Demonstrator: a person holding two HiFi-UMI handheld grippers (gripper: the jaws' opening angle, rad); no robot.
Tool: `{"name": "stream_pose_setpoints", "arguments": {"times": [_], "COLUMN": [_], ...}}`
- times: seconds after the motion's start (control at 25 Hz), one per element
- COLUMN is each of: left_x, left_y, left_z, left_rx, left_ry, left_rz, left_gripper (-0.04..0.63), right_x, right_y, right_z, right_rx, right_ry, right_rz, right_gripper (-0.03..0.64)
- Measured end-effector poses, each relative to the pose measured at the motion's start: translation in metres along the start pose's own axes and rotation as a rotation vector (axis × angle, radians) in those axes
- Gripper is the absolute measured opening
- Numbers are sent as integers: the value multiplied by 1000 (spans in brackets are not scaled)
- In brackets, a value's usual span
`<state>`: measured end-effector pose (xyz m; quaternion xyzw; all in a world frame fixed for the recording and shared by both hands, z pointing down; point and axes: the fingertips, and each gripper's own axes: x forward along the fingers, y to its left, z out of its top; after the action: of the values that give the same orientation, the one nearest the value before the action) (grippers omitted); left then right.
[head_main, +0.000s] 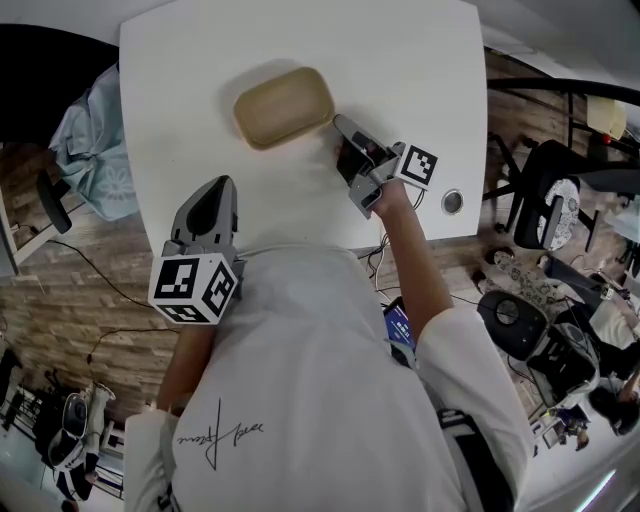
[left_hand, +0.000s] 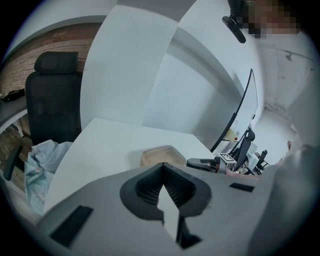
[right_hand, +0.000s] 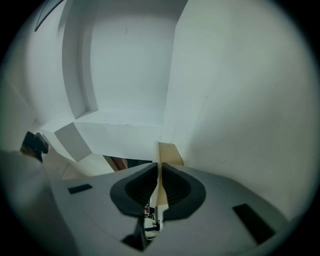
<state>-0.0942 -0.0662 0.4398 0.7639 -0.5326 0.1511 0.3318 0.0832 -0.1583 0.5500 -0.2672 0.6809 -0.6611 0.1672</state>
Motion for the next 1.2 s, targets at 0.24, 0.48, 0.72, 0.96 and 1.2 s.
{"name": "stream_pose_setpoints", "arguments": {"times": [0.24,0.48,0.72,0.96,1.2], "left_x": [0,-2,-3,-4,-6], "left_y": [2,2,2,1,5], "left_z": [0,2,2,6,6], "left_rx": [4,6,4,1,-6], "left_ry": [-2,-11,-23,-39,-50], "left_rz": [6,2,-1,-6,-4], "left_gripper": [8,8,8,8,8], "right_x": [1,3,1,-1,-7], "right_y": [1,6,10,15,15], "right_z": [-4,-4,-2,-3,-2], "right_rx": [13,16,11,8,20], "right_ry": [7,3,-6,-8,-16], "right_rz": [31,47,60,51,48], "right_gripper": [15,12,12,12,12]}}
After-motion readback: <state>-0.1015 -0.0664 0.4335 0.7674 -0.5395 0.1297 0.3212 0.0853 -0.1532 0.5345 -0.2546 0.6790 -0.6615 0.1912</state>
